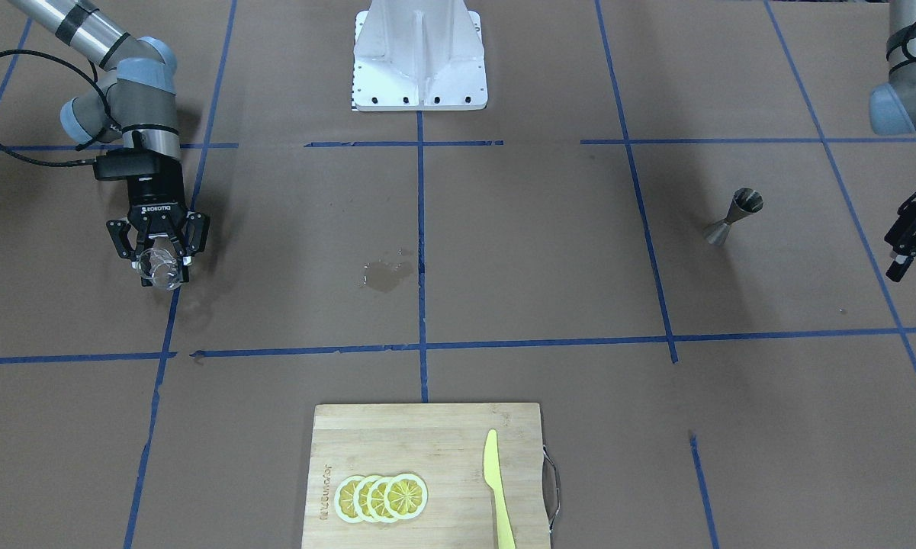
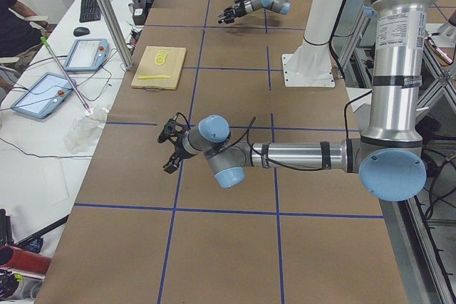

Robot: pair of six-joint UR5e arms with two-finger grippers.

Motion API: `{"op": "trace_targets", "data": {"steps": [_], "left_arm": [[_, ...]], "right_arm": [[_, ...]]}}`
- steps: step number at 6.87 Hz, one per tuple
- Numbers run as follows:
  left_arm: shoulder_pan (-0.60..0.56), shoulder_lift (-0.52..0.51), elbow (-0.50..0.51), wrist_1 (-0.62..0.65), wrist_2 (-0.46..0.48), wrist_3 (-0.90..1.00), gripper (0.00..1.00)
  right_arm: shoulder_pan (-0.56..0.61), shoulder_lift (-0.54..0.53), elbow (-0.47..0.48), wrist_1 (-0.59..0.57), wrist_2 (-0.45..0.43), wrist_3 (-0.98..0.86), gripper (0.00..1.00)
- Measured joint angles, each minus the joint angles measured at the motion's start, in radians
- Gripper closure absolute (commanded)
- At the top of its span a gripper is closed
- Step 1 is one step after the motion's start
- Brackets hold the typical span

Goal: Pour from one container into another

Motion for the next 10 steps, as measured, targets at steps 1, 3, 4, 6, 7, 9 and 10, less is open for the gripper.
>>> {"op": "trace_targets", "data": {"steps": [1,3,4,6,7,9,10], "left_arm": [[0.000,0.000,-0.002,0.000,0.000,-0.001,0.00],[-0.001,0.000,-0.004,0.000,0.001,-0.003,0.00],[0.000,0.000,-0.006,0.000,0.002,-0.006,0.00],[0.000,0.000,-0.007,-0.001,0.003,-0.007,0.00],[0.000,0.000,-0.007,-0.001,0.004,-0.008,0.00],[0.000,0.000,-0.009,-0.001,0.005,-0.013,0.00],[0.000,0.000,-0.010,-0.001,0.005,-0.017,0.00]], "right_arm": [[-0.036,-0.001,-0.010,0.010,-0.045,0.001,1.00],[-0.087,-0.001,-0.014,0.014,-0.095,0.001,1.00],[-0.100,-0.001,-0.015,0.014,-0.103,0.001,1.00],[-0.111,-0.002,-0.017,0.013,-0.106,0.001,1.00],[-0.112,-0.003,-0.018,0.011,-0.105,0.000,1.00],[-0.114,-0.006,-0.022,0.010,-0.100,0.001,0.99],[-0.114,-0.007,-0.023,0.009,-0.097,0.001,0.92]]}}
